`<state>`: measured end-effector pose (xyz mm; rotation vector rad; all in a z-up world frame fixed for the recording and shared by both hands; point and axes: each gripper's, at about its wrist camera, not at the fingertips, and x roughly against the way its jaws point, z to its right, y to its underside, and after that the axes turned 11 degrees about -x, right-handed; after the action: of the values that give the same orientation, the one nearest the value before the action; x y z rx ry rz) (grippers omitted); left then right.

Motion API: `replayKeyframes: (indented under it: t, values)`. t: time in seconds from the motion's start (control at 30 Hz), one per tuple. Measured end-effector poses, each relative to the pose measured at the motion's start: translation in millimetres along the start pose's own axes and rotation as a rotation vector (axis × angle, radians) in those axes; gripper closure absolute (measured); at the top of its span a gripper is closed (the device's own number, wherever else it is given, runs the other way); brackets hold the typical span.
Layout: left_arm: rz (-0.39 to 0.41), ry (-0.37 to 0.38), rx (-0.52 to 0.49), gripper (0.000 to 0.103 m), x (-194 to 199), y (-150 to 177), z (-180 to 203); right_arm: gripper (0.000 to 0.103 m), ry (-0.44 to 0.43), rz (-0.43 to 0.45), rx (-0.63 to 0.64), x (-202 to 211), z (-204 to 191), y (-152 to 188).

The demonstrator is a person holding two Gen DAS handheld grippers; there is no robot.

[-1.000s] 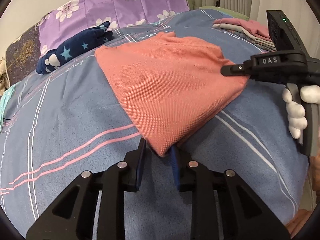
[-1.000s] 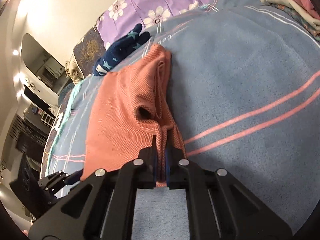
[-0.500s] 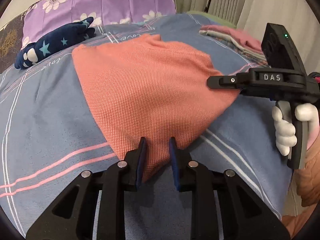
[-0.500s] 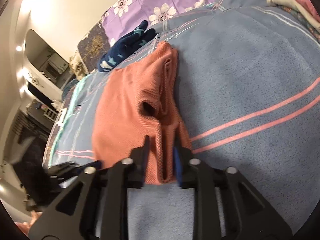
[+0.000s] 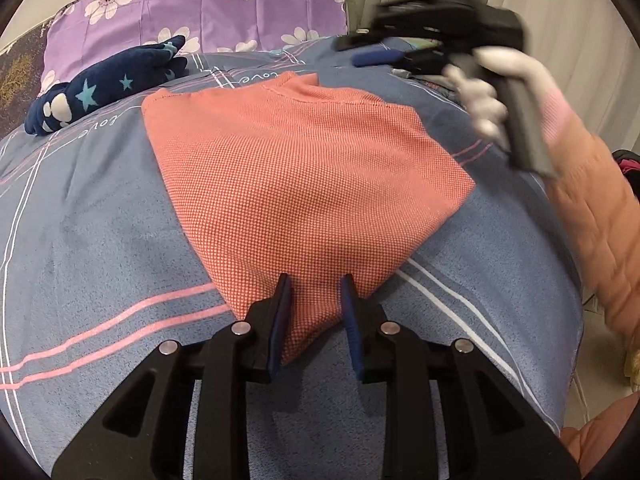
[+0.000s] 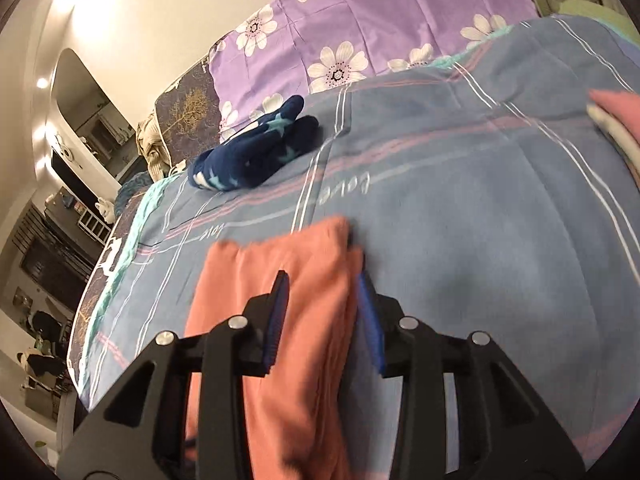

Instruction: Fold small clothes

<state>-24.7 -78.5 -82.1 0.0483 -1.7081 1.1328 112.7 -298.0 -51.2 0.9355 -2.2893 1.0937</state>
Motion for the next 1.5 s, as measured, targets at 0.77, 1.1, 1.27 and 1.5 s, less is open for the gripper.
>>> replayKeyframes:
  t: [0.77,1.1,1.27,1.5]
  values:
    - [0.001,-0.092,-0.074,0.073,1,0,18,0.098,0.122,-0.059,0.26,-84,-37,-37]
    - [-0.005,-0.115,-0.09,0.072,1,0,23,0.088,0.056,-0.009,0.245,-23,-36,-12]
    - [-0.003,-0.117,-0.087,0.072,1,-1,23,0.088,0.055,-0.088,0.384,1,-49,59]
    - [0.044,-0.126,-0.087,0.072,24,-8,20,0.09,0.239,-0.005,0.23,9,4,68]
